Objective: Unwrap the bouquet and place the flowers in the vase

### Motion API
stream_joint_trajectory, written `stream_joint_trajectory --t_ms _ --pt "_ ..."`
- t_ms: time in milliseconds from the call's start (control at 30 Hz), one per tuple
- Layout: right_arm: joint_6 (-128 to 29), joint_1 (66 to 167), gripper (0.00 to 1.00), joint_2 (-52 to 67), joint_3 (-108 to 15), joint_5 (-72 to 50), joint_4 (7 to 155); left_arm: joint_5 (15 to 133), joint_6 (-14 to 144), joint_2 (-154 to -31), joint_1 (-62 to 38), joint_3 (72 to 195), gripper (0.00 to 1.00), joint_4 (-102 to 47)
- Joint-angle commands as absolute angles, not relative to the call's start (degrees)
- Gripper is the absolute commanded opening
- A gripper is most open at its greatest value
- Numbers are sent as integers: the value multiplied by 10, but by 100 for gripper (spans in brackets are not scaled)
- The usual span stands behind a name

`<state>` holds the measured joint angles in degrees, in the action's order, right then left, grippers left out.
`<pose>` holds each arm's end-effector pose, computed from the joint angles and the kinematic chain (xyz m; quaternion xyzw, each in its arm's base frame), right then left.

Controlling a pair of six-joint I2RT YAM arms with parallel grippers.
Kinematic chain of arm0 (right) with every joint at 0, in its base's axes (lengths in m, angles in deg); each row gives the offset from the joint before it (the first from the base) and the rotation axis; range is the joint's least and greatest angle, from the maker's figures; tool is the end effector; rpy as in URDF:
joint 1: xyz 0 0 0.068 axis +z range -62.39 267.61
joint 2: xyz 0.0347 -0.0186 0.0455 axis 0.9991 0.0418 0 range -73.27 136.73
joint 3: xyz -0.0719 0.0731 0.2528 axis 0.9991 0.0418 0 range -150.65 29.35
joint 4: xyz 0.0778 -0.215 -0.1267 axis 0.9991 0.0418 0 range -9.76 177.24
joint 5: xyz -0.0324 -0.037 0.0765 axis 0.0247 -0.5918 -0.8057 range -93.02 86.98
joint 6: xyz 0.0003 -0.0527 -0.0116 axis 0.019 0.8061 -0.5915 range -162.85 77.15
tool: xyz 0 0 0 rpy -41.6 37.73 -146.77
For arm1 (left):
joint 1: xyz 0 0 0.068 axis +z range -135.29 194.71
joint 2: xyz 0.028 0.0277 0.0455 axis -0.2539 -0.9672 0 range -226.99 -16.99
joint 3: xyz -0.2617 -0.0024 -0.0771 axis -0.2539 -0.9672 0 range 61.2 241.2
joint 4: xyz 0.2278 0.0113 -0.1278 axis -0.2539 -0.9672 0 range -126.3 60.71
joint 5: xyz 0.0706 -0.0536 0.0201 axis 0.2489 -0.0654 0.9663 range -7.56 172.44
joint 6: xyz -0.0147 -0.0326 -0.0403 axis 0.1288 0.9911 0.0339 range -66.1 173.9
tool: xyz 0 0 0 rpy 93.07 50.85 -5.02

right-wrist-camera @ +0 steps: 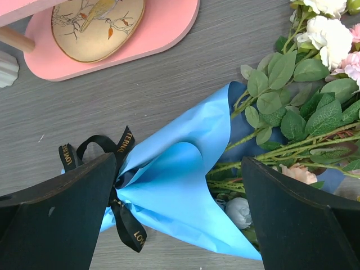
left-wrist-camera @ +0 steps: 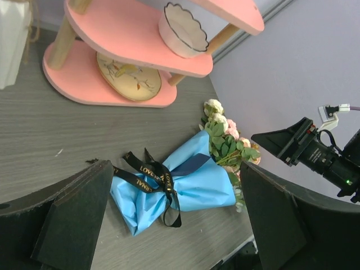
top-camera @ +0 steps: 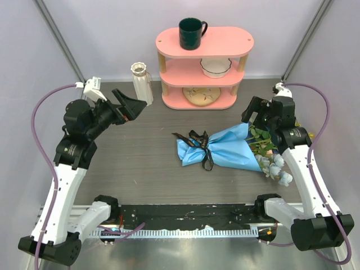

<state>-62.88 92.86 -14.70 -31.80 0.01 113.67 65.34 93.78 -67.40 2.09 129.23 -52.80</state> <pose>0.2177 0.0180 0.3535 0.1247 0.8605 0.0856 0.4865 0.1680 -0.0484 0.4373 -0.0762 0.7370 -0.3920 0.5453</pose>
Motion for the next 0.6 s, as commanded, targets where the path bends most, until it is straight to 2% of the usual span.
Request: stream_joint_trajectory --t_ms 0,133,300,400,433,567 --pt "-637 934 100 -140 -325 -7 1101 606 944 -702 22 1323 100 -508" --pt "-651 960 100 -146 -288 -24 1069 583 955 -721 22 1307 100 -504" --pt "-654 977 100 -104 -277 -100 1056 510 1007 -743 22 1223 99 -431" --pt "-651 1038 100 -69 -285 -99 1056 476 1032 -784 17 1198 96 -391" --pt "-650 1099 100 -62 -285 -69 1052 465 1041 -796 7 1192 94 -377" --pt "-663 1200 100 -16 -280 -33 1001 446 1035 -863 -37 1170 88 -365"
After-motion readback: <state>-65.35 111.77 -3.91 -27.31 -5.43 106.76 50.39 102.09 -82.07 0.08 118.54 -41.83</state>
